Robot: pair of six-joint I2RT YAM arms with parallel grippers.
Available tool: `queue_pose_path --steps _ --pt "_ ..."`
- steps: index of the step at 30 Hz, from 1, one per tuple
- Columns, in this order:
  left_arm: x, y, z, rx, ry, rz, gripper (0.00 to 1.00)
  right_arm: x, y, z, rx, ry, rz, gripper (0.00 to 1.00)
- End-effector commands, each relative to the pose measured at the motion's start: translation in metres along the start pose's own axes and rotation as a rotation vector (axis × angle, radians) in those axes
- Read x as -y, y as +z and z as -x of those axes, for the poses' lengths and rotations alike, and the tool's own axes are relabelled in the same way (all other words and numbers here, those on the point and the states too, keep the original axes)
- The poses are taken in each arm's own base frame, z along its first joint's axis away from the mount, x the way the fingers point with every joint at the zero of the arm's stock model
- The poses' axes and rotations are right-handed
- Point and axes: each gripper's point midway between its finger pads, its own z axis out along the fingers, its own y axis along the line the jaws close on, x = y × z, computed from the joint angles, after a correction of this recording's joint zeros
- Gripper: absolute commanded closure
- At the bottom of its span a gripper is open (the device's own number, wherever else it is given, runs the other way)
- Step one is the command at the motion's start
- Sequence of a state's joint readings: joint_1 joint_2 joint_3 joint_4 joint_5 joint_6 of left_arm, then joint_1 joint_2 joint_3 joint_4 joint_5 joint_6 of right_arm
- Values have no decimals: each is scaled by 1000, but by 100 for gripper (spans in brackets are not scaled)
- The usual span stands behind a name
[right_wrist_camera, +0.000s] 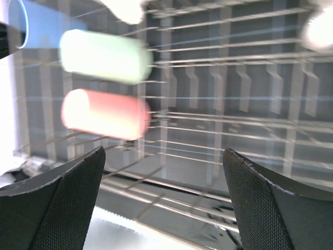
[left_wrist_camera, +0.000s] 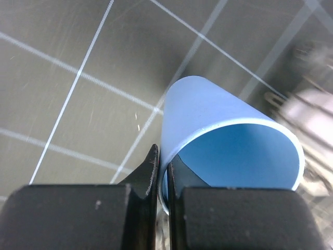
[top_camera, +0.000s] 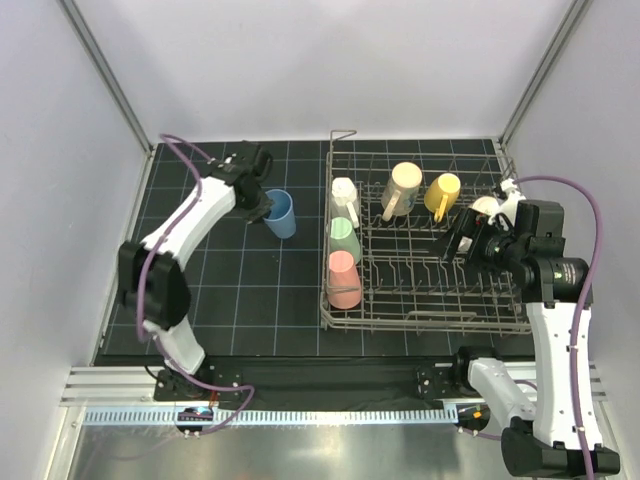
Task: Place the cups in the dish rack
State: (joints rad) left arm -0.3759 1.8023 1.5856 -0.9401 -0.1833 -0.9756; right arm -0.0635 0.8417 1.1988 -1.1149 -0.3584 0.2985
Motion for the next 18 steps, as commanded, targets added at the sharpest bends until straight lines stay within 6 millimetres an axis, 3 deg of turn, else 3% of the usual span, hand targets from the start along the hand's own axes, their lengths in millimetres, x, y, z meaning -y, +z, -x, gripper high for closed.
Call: queue_pose_path --steps 1,2,5,6,10,11,14,15,18 --pt "4 -81 20 125 -49 -181 100 -45 1 14 14 -51 243 7" --pt "2 -112 27 175 -70 -245 99 -50 4 16 3 -46 269 7" --pt "4 -153 30 210 -83 -356 100 -73 6 25 5 -46 369 7" --pt "5 -177 32 233 -88 -419 100 -87 7 25 -18 -56 407 7" --pt "29 -236 15 195 -47 -720 100 -147 4 24 -67 -156 566 7" --pt "43 -262 11 186 -32 -861 100 -161 -2 27 -64 -175 611 7" --pt "49 -300 -7 157 7 -1067 99 -198 -10 30 -73 -188 740 6" --pt "56 -320 -3 190 15 -1163 99 -214 -21 35 -52 -218 828 6" --pt "52 -345 -14 196 45 -1291 100 -246 -46 39 -38 -249 1007 3"
